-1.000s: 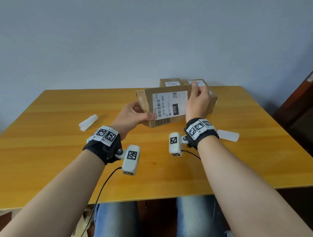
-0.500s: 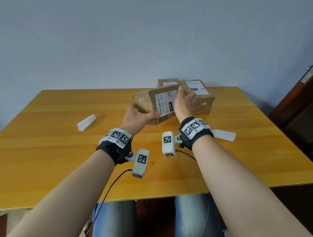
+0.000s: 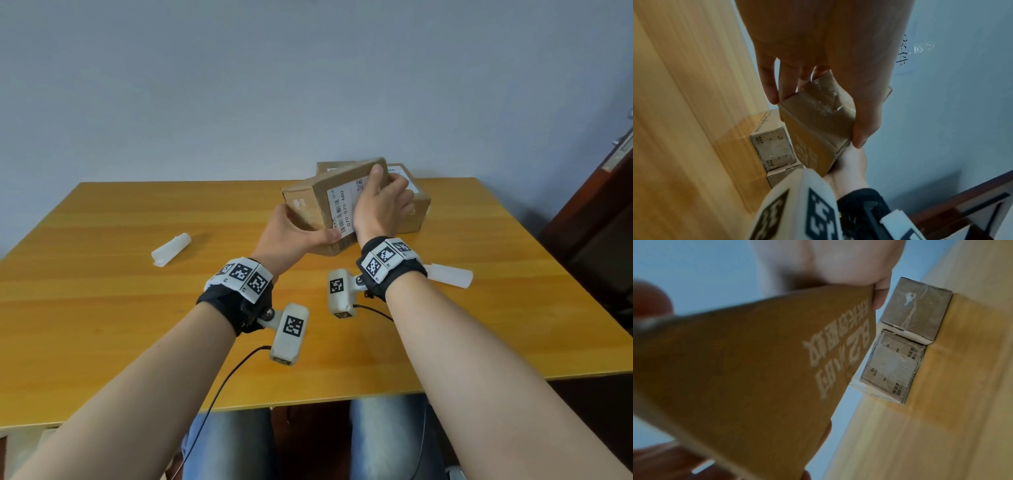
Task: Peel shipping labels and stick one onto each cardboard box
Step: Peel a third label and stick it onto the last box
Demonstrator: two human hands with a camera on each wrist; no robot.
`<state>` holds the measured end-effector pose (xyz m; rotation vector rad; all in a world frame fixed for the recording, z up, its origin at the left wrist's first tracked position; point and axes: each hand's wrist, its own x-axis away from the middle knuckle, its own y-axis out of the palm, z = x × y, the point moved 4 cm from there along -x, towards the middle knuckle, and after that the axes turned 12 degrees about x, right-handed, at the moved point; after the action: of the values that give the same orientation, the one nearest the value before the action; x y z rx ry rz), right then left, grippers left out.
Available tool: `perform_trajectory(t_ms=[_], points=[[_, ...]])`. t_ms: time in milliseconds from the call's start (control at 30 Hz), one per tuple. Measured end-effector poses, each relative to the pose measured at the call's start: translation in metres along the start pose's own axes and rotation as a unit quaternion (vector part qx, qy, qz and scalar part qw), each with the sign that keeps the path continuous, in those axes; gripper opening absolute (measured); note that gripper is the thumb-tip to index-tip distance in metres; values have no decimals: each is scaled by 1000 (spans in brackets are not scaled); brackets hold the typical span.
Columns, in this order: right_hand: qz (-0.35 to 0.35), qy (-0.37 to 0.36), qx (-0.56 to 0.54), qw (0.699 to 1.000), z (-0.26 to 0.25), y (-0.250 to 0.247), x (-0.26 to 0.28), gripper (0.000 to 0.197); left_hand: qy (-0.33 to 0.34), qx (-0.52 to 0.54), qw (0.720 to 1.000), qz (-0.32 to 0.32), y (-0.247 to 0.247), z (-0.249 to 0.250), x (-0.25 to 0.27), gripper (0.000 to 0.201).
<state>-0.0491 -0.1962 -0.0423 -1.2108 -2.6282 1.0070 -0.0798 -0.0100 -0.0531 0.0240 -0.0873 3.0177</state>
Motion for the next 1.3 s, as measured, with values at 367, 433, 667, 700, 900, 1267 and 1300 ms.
perform_trajectory(t_ms=[367,433,667,700,900,1267,1300], points=[[76,-34,-66,994,4,-9,-8,34,3,35,999,-32,-15,1,-4,76],[87,-47,-79,992,6,-9,-12,22,-9,47,998,-37,-19,0,-6,84],[108,-83,-55,989,15,-17,-16,30,-19,56,996,-62,-32,0,-9,87],[104,-89,-46,989,17,-16,-17,30,-22,47,997,-61,-33,0,-10,82],[117,-121,10,986,17,-14,-10,27,-60,6,997,-46,-34,0,-17,60],[92,-267,99,954,-27,-10,4,51,-62,-5,995,-75,-23,6,-15,50],[87,-272,108,952,-29,-9,6,52,-63,-2,995,-75,-23,7,-15,50]])
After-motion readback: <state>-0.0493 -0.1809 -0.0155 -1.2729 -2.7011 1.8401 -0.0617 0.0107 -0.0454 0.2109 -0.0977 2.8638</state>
